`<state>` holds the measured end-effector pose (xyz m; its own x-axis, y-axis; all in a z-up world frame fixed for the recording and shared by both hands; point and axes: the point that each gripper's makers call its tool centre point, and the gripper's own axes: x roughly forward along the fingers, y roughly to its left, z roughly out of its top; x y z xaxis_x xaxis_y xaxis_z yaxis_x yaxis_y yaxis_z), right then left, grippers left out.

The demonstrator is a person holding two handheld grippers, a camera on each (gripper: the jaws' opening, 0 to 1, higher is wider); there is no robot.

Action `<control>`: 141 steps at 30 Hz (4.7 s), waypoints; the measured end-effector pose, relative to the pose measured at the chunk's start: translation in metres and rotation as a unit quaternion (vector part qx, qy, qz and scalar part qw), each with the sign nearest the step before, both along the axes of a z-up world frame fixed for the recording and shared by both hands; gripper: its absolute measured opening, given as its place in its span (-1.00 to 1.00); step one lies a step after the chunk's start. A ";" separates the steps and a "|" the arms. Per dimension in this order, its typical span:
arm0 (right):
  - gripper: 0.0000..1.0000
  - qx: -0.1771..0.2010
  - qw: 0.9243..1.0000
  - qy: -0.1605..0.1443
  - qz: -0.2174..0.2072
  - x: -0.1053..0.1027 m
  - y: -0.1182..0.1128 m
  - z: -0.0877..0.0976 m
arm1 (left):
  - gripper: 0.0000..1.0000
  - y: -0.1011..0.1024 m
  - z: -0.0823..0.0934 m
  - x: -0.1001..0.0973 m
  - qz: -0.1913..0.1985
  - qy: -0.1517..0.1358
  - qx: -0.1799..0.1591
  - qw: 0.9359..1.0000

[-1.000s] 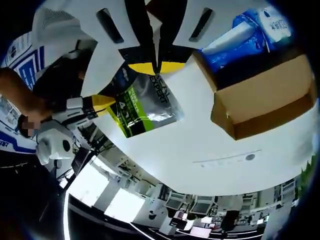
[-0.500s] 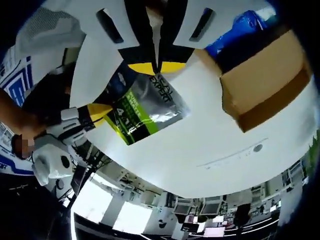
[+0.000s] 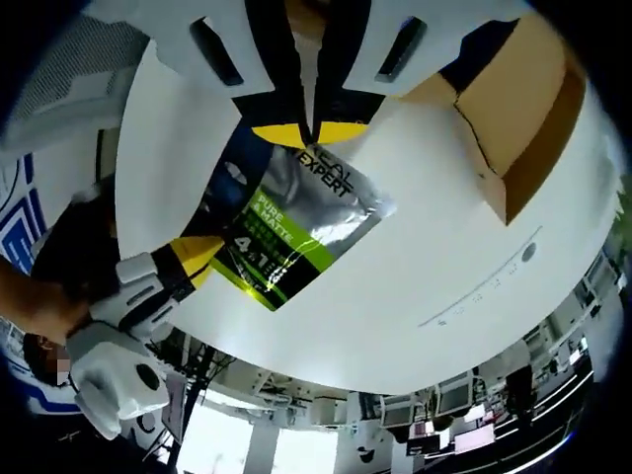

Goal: Operate the shoe box by opening the lid, removing the specified soft item, and placing it in the target area until the item is outside and the box remains undamaged.

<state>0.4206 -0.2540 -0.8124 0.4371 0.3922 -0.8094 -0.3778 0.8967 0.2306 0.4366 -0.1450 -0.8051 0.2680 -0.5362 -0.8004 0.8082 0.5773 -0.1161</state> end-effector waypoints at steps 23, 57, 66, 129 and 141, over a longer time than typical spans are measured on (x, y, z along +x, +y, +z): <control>-1.00 -0.009 1.000 -0.011 0.004 0.005 0.002 -0.032 | -0.99 0.002 -0.039 0.000 -0.078 -0.024 0.113 0.990; -0.90 -0.049 0.996 -0.070 -0.015 0.033 -0.007 -0.039 | -0.92 0.009 -0.044 0.020 -0.136 -0.095 0.161 0.973; -0.76 -0.056 0.995 -0.078 -0.018 0.027 -0.014 -0.033 | -0.81 0.008 -0.030 0.018 -0.127 -0.088 0.140 0.978; 0.11 -0.036 0.985 -0.149 0.076 -0.039 0.072 0.073 | -0.22 0.111 0.067 -0.040 0.036 -0.043 -0.016 0.998; 0.12 -0.026 0.983 -0.151 0.105 -0.037 0.102 0.074 | -0.20 0.155 0.066 -0.042 0.068 -0.045 -0.014 0.997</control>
<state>0.3831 -0.1523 -0.7387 0.5734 0.4613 -0.6770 -0.6005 0.7988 0.0357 0.3947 0.0096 -0.7390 0.4093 -0.5117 -0.7554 0.7307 0.6796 -0.0645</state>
